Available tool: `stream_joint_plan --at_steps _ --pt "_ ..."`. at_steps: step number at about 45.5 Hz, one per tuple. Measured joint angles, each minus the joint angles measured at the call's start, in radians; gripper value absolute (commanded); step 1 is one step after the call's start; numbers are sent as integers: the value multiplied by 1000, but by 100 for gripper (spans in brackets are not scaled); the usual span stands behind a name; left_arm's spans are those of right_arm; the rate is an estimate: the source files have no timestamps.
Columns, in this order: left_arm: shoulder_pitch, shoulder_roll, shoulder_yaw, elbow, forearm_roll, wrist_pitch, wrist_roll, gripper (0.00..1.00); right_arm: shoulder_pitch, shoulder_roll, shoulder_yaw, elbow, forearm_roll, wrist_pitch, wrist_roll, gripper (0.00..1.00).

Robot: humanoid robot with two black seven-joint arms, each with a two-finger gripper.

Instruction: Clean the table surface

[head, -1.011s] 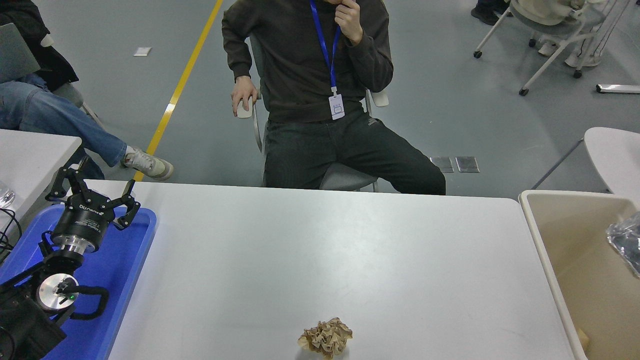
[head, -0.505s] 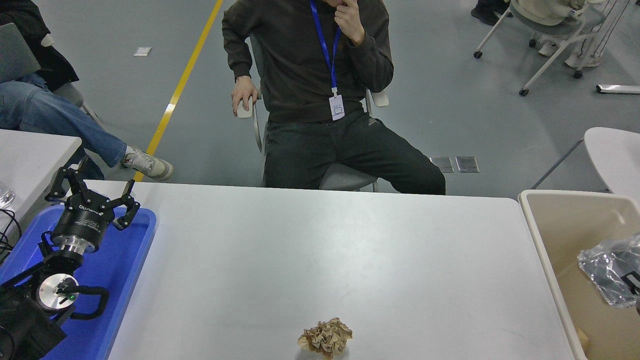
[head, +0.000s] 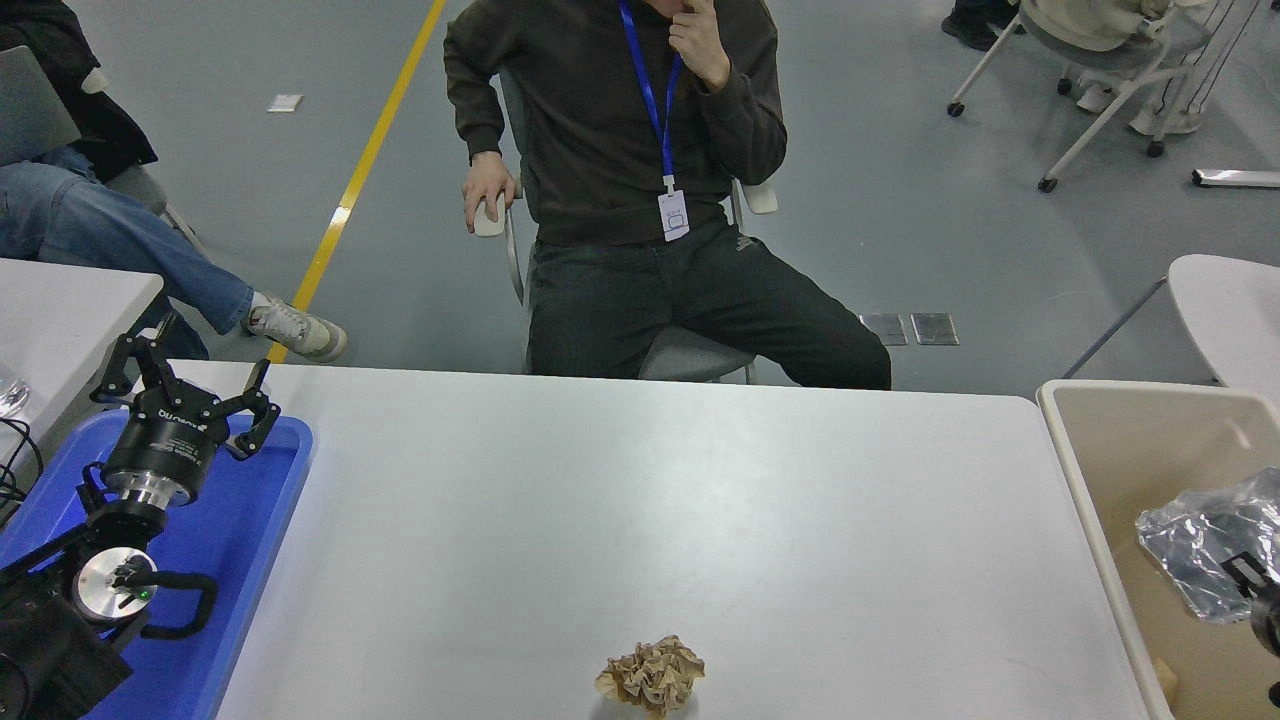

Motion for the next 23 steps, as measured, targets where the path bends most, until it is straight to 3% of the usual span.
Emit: stream_joint_plan --at_steps 3,9,19,23 --pt "0 0 0 0 0 0 0 100 0 0 2 0 0 -1 0 9" --pt "0 0 0 0 0 0 0 100 -1 0 7 0 0 -8 -1 35" --pt "0 0 0 0 0 0 1 100 -2 1 12 2 0 -33 0 51" --pt "0 0 0 0 0 0 1 100 -4 1 14 3 0 -39 0 64"
